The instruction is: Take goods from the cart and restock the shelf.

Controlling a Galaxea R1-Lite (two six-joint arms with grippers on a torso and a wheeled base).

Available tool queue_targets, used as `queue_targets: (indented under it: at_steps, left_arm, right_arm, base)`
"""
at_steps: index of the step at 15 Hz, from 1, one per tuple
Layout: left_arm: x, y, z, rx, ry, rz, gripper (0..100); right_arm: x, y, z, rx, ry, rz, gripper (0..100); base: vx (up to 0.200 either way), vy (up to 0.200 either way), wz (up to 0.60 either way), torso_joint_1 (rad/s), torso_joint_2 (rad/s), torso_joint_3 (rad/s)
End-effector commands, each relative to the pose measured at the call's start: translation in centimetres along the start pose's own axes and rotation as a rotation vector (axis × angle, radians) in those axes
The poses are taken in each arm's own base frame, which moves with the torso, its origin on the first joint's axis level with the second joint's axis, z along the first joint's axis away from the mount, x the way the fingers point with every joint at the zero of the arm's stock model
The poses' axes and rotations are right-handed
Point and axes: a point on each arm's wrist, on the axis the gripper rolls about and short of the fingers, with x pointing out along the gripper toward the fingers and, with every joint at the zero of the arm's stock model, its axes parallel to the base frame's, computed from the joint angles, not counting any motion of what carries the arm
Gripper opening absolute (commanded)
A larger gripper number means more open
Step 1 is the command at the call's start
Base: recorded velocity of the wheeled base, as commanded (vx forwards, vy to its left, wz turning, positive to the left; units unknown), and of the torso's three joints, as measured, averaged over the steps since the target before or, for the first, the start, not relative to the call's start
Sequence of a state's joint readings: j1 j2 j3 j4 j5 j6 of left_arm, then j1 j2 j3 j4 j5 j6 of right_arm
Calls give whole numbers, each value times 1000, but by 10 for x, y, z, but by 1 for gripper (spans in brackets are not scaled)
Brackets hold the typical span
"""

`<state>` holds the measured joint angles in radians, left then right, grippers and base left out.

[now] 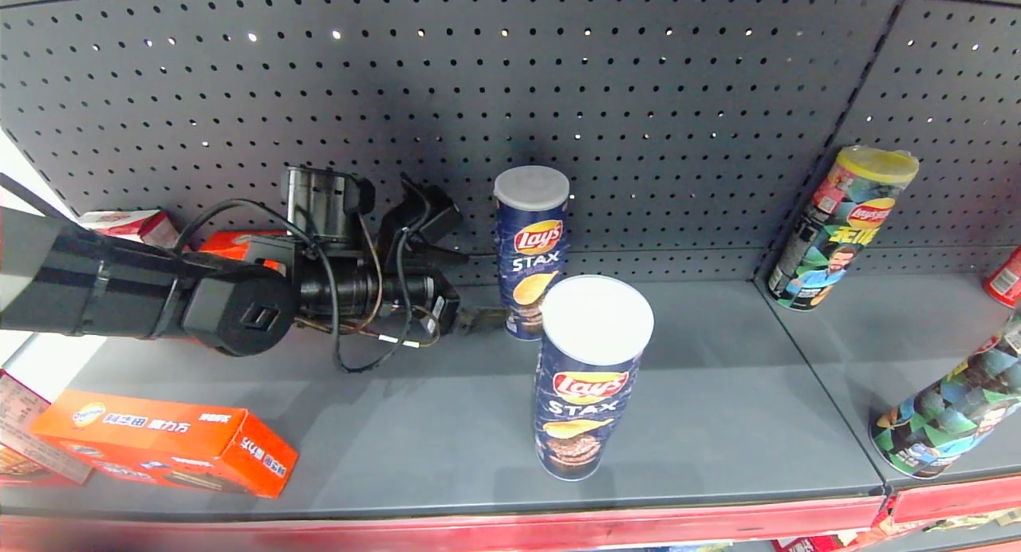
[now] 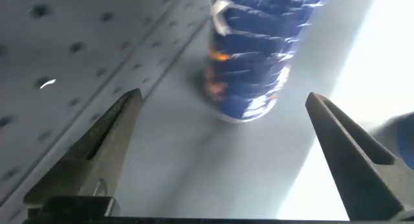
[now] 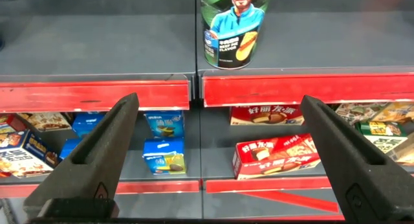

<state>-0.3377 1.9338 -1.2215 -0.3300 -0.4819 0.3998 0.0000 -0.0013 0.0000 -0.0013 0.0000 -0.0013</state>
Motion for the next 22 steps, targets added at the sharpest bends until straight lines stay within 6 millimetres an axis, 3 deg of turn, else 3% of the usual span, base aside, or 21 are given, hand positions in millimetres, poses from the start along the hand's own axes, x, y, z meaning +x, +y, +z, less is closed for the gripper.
queue_targets:
  at_steps: [1,18,22]
  left_arm:
    - [-10,-2,10,20,-38,25,100]
    - [-10,2,11,-8,-51,124,100]
    - [-17,-8,-5,-15,-22,180,100]
  right_arm:
    - [0,0,0,0,1,0,100]
    - [0,0,0,0,1,0,100]
    - [0,0,0,0,1,0,100]
  base:
    - [0,0,0,0,0,0]
    - [0,0,0,0,0,0]
    - [0,0,0,0,0,0]
